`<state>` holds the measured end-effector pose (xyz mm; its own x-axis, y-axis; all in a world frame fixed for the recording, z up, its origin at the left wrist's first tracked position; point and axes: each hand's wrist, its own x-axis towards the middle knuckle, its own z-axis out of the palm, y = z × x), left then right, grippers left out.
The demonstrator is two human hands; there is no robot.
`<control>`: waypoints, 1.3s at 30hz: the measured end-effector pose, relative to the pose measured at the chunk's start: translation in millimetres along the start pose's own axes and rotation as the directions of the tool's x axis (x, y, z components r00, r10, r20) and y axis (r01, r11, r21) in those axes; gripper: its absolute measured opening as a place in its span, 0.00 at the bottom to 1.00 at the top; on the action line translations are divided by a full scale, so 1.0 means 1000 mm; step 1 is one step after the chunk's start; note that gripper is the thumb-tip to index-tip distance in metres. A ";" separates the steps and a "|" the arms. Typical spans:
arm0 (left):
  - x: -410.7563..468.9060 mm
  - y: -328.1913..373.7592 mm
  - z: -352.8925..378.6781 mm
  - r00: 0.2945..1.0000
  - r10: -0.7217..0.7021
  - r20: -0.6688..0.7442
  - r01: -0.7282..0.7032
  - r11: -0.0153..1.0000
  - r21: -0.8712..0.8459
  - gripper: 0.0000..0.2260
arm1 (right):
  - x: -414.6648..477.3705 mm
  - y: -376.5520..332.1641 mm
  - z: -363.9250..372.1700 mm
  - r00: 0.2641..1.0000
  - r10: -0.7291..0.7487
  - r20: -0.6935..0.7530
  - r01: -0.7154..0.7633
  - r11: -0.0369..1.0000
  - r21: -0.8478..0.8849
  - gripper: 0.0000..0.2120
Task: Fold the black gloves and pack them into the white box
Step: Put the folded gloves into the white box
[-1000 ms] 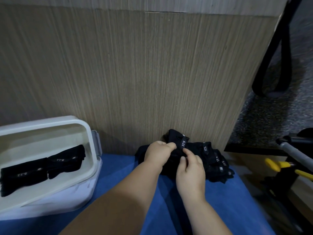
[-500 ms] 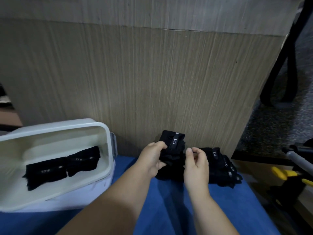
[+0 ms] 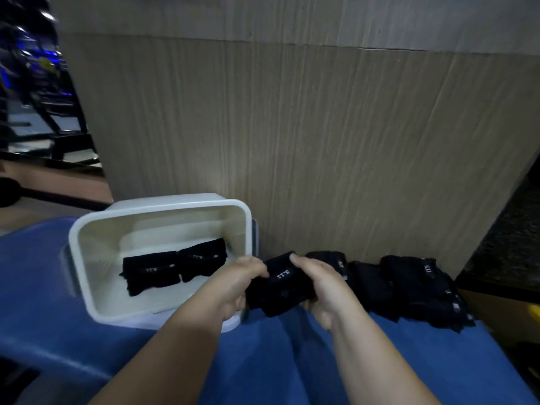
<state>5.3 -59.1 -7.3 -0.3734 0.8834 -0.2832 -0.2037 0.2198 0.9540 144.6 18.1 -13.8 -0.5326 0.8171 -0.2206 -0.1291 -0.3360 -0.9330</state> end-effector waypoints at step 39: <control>0.008 -0.031 -0.174 0.599 0.490 -0.633 -0.056 0.815 0.577 0.27 | 0.087 0.070 0.226 0.925 -0.323 0.198 0.366 0.628 -0.687 0.19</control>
<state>-149.1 -130.9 -56.0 -0.8967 0.3748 0.2354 0.3770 0.3683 0.8498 -100.2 -39.9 -34.1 -0.6167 0.7720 0.1539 0.2984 0.4102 -0.8618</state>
